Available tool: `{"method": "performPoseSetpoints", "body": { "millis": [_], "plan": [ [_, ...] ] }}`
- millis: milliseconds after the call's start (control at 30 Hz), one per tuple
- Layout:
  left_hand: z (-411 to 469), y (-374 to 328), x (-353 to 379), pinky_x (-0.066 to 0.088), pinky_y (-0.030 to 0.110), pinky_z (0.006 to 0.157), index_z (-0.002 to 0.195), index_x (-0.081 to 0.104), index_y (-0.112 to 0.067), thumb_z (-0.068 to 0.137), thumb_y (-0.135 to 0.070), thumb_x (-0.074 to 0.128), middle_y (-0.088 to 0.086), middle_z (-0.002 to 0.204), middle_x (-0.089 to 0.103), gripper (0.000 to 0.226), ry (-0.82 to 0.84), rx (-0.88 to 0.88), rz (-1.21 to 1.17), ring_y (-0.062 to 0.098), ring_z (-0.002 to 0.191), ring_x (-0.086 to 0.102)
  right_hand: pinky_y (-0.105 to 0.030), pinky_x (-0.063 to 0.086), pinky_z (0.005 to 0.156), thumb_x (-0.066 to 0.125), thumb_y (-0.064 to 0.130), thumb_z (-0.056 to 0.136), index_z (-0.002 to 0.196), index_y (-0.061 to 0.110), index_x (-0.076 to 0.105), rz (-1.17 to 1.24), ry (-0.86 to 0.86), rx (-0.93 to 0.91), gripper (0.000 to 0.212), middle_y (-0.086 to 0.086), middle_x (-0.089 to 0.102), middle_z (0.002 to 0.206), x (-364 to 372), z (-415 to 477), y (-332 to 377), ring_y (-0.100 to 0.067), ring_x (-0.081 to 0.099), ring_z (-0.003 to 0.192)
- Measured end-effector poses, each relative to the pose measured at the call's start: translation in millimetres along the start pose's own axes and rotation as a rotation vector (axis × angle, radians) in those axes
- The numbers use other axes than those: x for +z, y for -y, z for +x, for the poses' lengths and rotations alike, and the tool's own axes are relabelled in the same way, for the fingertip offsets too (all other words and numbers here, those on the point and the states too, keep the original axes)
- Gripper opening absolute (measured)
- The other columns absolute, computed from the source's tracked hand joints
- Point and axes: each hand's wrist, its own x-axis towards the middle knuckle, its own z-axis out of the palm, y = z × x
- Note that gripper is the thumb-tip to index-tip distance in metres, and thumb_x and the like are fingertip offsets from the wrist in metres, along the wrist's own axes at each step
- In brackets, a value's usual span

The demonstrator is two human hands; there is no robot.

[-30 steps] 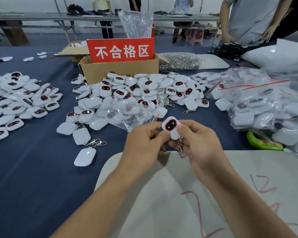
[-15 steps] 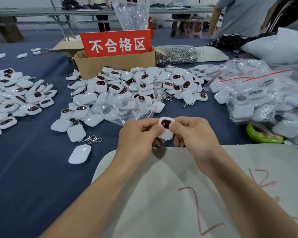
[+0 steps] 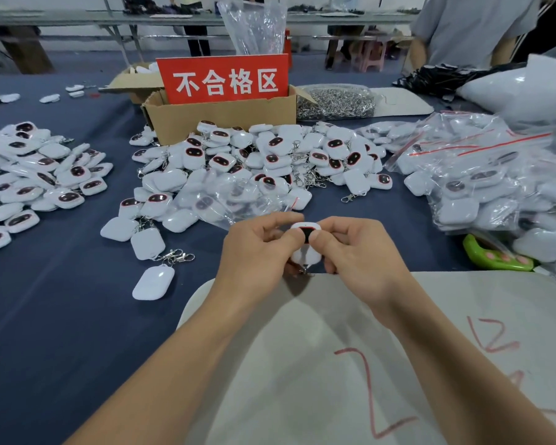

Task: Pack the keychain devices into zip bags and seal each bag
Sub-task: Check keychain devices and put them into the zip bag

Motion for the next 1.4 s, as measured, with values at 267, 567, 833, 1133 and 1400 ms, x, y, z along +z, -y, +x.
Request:
{"method": "performPoseSetpoints", "body": {
  "millis": [267, 567, 833, 1133, 1400],
  "plan": [
    [0, 0, 4, 0.064, 0.053, 0.074, 0.096, 0.083, -0.033, 0.085, -0.03, 0.071, 0.004, 0.081, 0.079, 0.017, -0.045, 0.061, -0.004, 0.032, 0.073, 0.077, -0.011, 0.046, 0.057, 0.069, -0.001, 0.089, 0.093, 0.02, 0.075, 0.168, 0.061, -0.001, 0.022, 0.007, 0.073, 0.067, 3, -5, 7, 0.0, 0.059, 0.054],
    [-6, -5, 8, 0.065, 0.05, 0.073, 0.095, 0.083, -0.032, 0.086, -0.032, 0.076, 0.008, 0.073, 0.075, 0.012, 0.002, 0.131, -0.043, 0.025, 0.066, 0.071, -0.034, 0.047, 0.061, 0.071, 0.011, 0.079, 0.084, 0.022, 0.07, 0.051, -0.201, 0.015, 0.012, 0.001, 0.074, 0.066, 8, -7, 8, -0.015, 0.062, 0.059],
    [-6, -1, 7, 0.059, 0.035, 0.074, 0.093, 0.076, -0.051, 0.088, -0.05, 0.07, -0.012, 0.075, 0.077, 0.008, -0.05, 0.249, 0.184, 0.017, 0.071, 0.071, -0.018, 0.047, 0.054, 0.08, 0.006, 0.077, 0.082, 0.022, 0.07, 0.13, -0.255, 0.004, 0.019, 0.004, 0.074, 0.068, -3, -2, 8, -0.01, 0.065, 0.059],
    [-7, 1, 9, 0.055, 0.014, 0.078, 0.087, 0.072, -0.06, 0.081, -0.032, 0.076, -0.032, 0.083, 0.073, 0.03, -0.172, 0.374, 0.266, -0.006, 0.081, 0.072, -0.041, 0.056, 0.063, 0.087, 0.023, 0.069, 0.076, 0.045, 0.08, 0.059, -0.308, -0.173, 0.024, -0.007, 0.071, 0.068, -7, -2, 10, -0.021, 0.059, 0.057],
    [-7, 0, 5, 0.059, 0.024, 0.074, 0.087, 0.078, -0.047, 0.083, -0.031, 0.083, -0.016, 0.076, 0.077, 0.017, -0.099, 0.226, 0.139, 0.002, 0.072, 0.073, -0.018, 0.047, 0.063, 0.083, 0.012, 0.082, 0.095, 0.044, 0.079, -0.066, -0.348, -0.228, 0.035, 0.008, 0.07, 0.076, -8, -5, 7, -0.003, 0.056, 0.063]
  ]
}}
